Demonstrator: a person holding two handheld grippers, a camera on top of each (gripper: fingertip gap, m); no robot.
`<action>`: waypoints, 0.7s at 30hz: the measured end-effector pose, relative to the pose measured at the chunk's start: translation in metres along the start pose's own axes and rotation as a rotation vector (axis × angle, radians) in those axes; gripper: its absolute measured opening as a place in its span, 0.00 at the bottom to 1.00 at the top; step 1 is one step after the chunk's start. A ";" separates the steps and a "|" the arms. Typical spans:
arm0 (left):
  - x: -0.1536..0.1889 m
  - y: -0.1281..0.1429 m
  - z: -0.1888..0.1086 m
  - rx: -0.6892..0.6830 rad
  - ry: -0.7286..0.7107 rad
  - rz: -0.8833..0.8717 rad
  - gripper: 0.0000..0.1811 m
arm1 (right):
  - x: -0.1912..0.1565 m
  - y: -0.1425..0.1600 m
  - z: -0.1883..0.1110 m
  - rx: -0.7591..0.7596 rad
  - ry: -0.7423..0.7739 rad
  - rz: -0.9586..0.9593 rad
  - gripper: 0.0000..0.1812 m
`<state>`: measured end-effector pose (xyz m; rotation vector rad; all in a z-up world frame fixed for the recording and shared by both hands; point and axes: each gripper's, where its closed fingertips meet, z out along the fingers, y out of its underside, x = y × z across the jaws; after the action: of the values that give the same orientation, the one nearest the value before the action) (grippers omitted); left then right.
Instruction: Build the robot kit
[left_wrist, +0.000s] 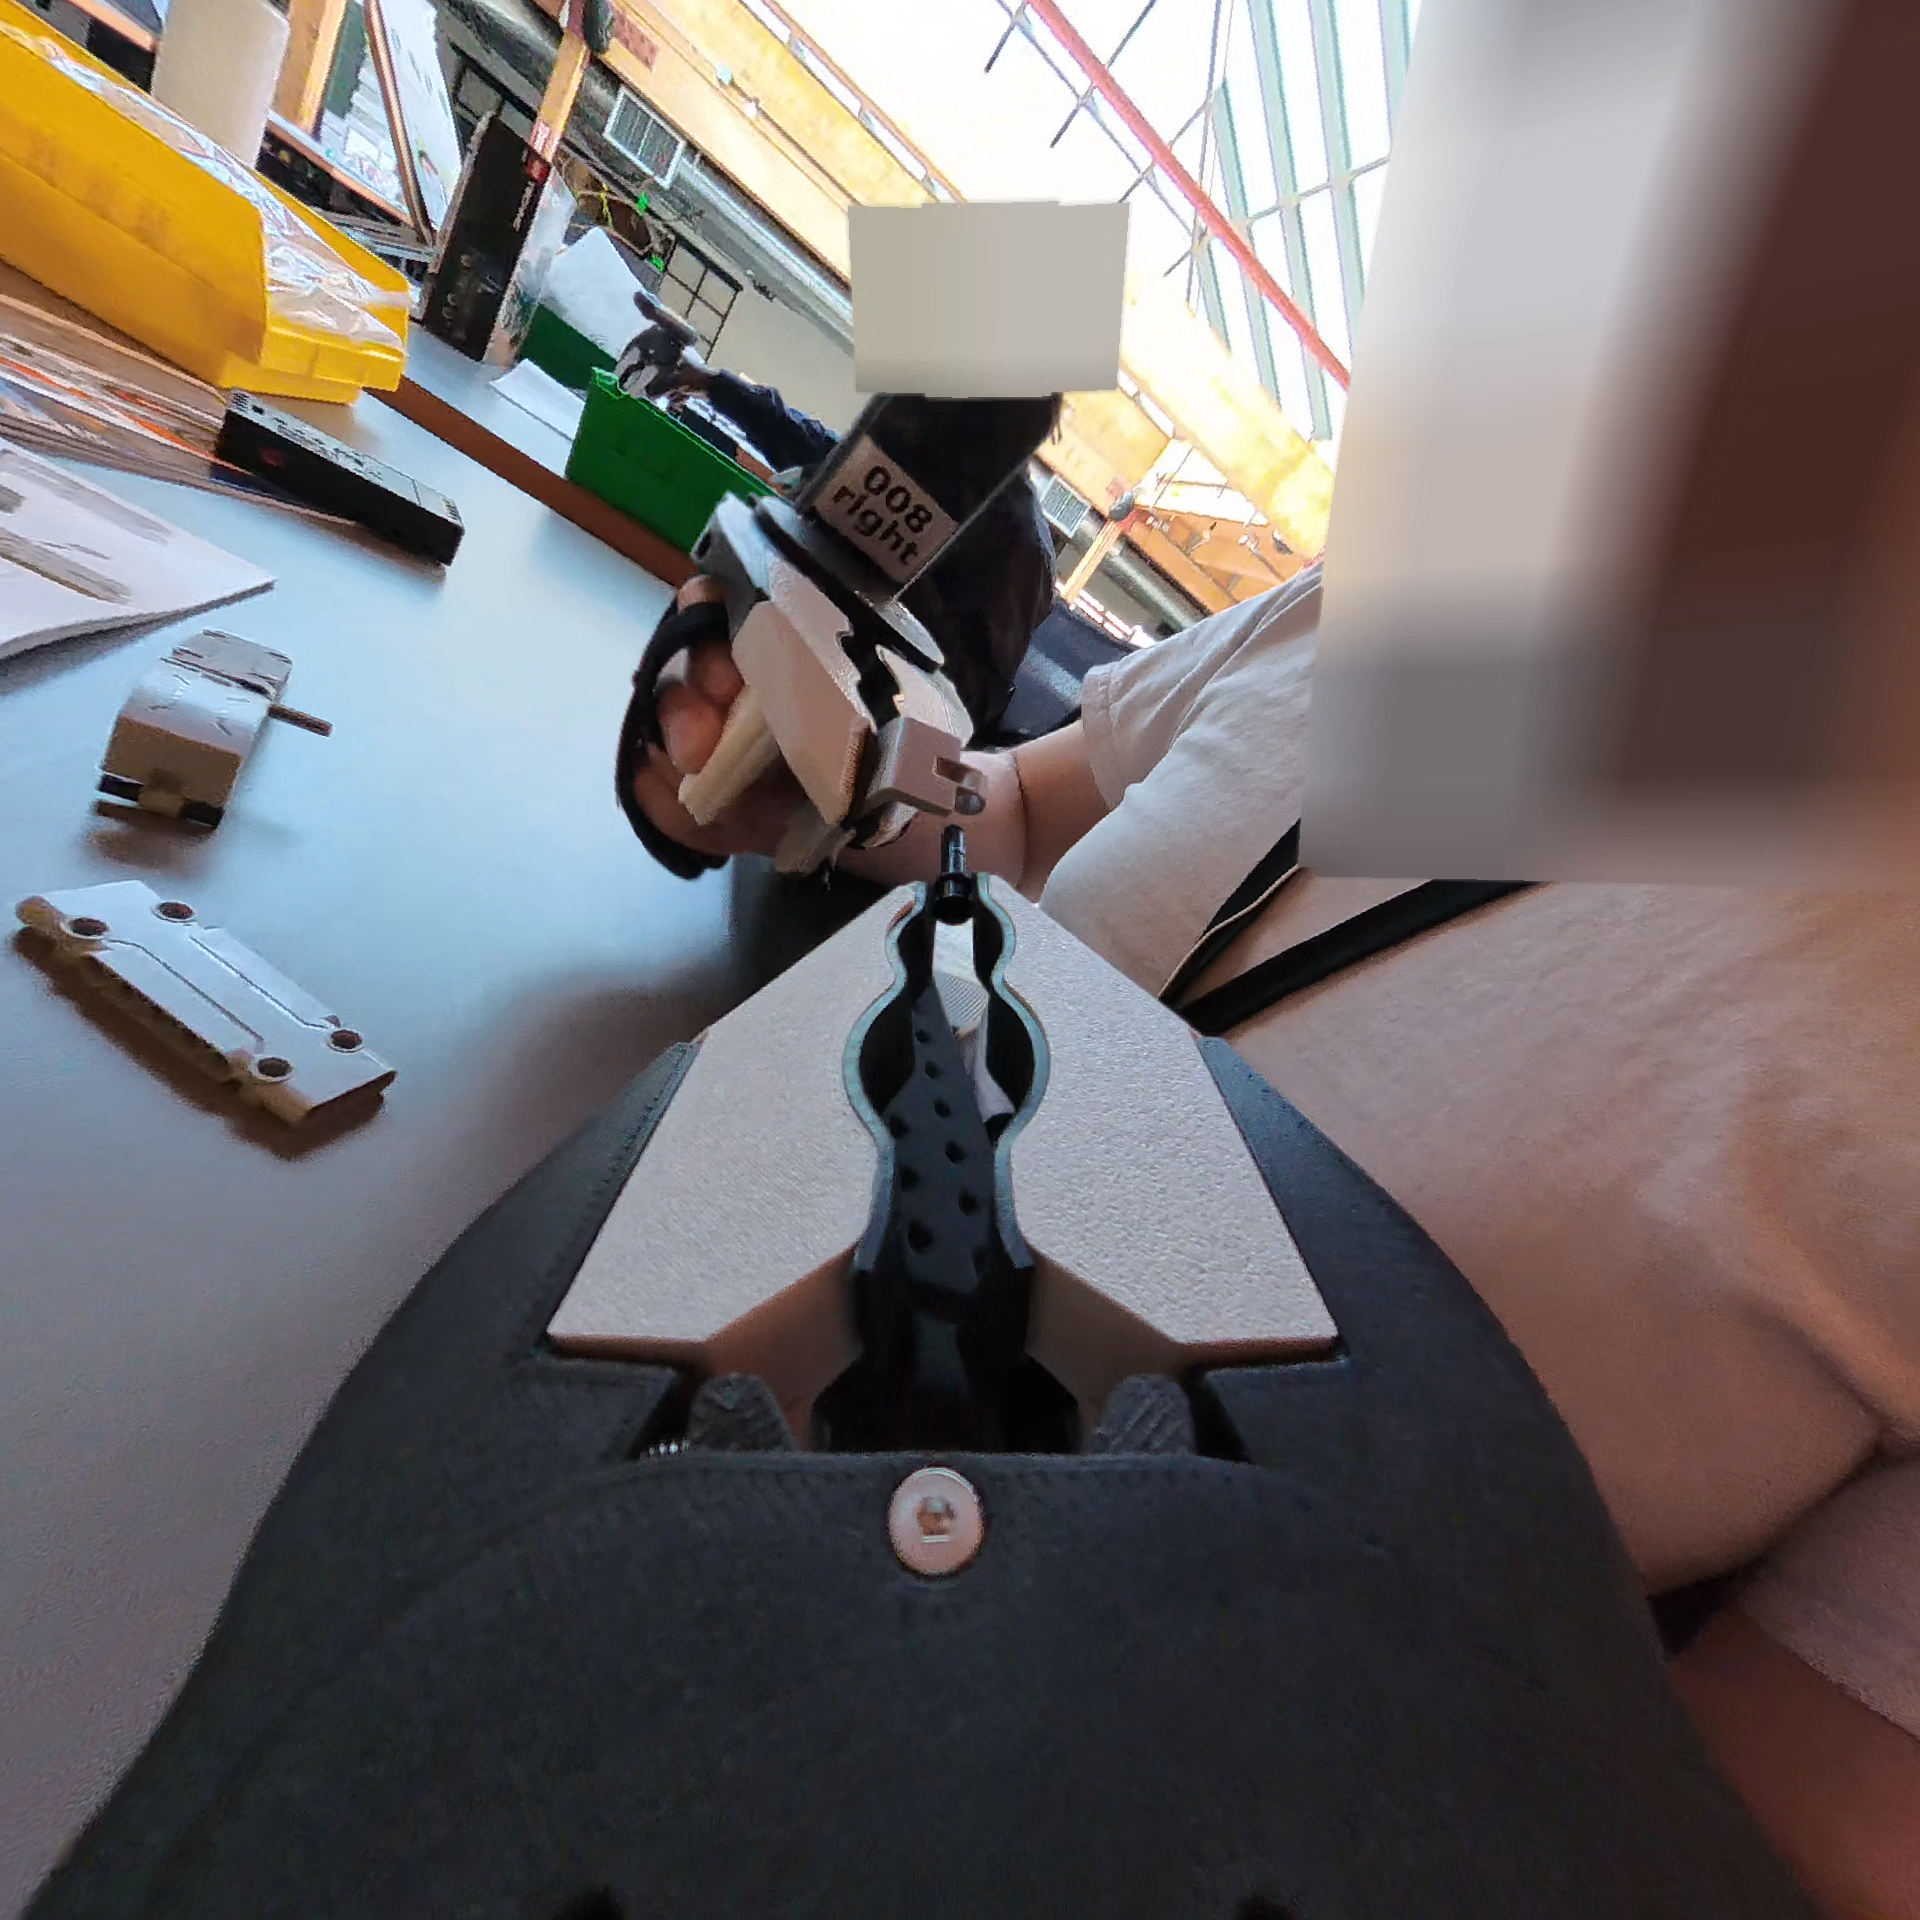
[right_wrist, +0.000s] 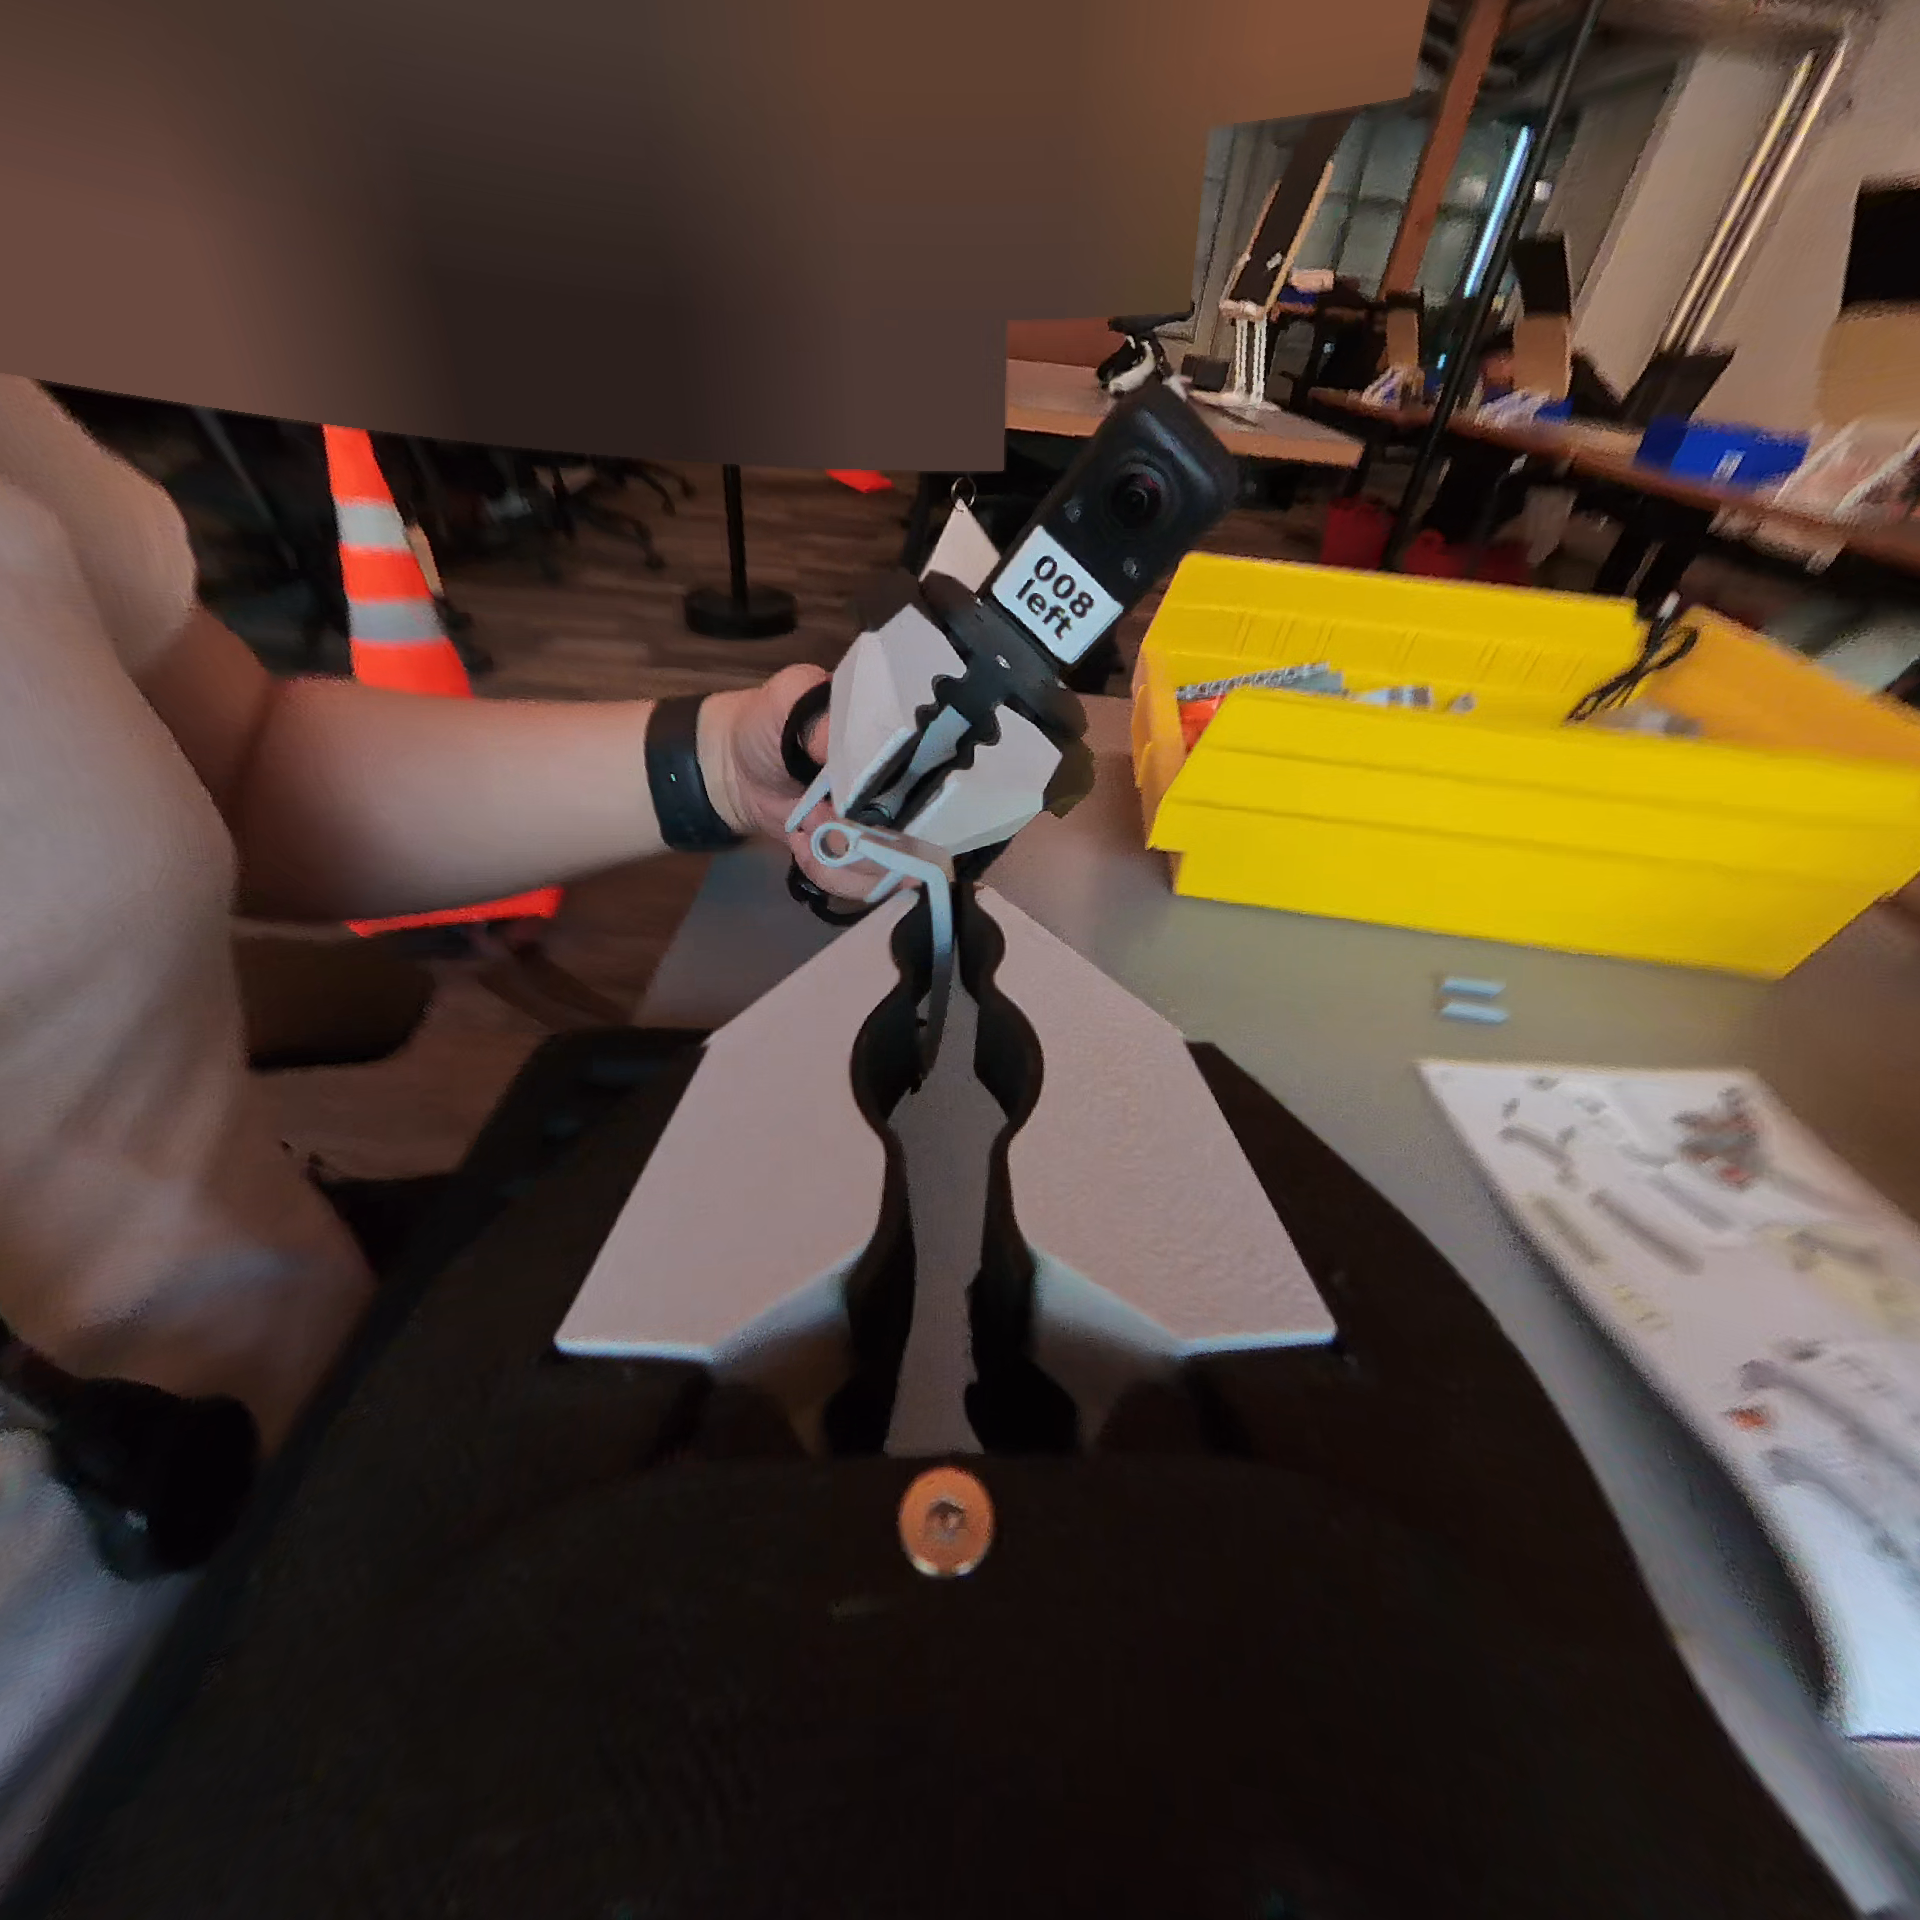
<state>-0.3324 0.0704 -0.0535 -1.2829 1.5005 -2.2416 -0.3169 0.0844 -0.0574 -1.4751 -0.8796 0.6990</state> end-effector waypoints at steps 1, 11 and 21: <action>-0.001 0.002 0.003 0.001 0.005 -0.022 0.02 | 0.000 0.003 0.000 0.005 -0.010 0.082 0.01; -0.020 -0.001 0.014 0.097 -0.067 -0.150 0.02 | 0.009 0.021 -0.004 0.051 -0.083 0.563 0.01; -0.031 -0.011 0.008 0.204 -0.099 -0.169 0.02 | 0.018 0.023 -0.002 0.093 -0.124 0.720 0.01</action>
<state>-0.3042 0.0873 -0.0612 -1.4800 1.1355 -2.3213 -0.3027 0.0982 -0.0784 -1.6786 -0.3757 1.3494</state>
